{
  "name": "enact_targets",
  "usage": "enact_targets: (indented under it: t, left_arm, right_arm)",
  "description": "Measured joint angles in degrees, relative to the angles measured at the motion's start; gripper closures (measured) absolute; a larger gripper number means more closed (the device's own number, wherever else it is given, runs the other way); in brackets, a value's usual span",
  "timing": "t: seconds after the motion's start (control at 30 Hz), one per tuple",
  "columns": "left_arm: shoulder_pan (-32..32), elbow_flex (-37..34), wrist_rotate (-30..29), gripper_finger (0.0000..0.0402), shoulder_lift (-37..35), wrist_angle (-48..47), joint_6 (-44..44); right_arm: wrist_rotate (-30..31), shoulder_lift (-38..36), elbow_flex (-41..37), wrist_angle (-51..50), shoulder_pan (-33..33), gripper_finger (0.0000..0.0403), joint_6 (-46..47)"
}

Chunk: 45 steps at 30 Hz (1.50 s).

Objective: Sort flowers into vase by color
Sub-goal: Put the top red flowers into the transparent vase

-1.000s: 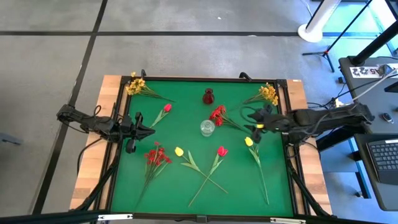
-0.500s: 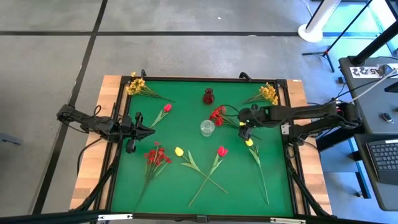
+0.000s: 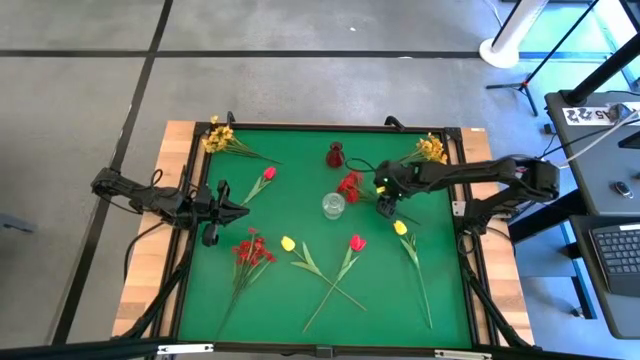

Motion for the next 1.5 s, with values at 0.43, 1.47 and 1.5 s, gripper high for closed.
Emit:
enact_targets:
  t: [0.43, 1.47, 1.5]
  left_arm:
    - [0.0, 0.0, 0.0, 0.0388, 0.0, 0.0, 0.0]
    - [0.0, 0.0, 0.0, 0.0388, 0.0, 0.0, 0.0]
    - [0.0, 0.0, 0.0, 0.0388, 0.0, 0.0, 0.0]
  right_arm:
    - [-2.0, 2.7, 0.0, 0.7, 0.0, 0.0137, 0.0]
    - [-3.5, 0.6, 0.0, 0.1, 0.0, 0.0396, 3.3]
    - [-3.5, -0.3, 0.0, 0.1, 0.0, 0.0394, 3.5]
